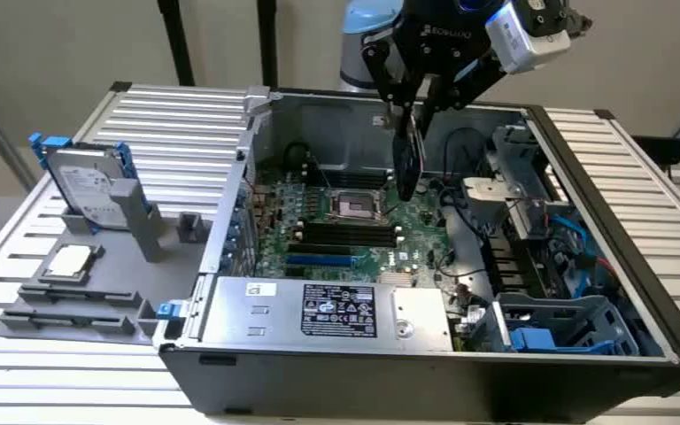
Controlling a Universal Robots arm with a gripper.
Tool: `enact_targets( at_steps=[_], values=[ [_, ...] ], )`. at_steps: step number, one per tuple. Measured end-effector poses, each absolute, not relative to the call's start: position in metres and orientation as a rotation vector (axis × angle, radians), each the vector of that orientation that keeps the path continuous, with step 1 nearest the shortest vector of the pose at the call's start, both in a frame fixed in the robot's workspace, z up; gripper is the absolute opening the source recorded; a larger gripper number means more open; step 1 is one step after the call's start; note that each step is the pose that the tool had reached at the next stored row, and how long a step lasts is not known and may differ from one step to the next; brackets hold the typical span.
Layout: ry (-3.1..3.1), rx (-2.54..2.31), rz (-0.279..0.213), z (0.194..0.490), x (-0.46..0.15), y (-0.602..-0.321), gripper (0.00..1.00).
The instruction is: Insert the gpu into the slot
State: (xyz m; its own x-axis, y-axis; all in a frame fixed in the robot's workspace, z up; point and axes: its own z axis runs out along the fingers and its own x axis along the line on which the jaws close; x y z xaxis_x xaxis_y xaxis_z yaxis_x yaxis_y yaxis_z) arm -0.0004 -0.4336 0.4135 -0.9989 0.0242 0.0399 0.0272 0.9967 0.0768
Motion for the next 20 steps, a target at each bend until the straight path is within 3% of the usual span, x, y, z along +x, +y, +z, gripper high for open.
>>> enact_targets(
  at_steps=[20],
  values=[
    [-3.083,0.034,-0.118,0.4128,0.0015,-0.4336,0.26]
  ],
)
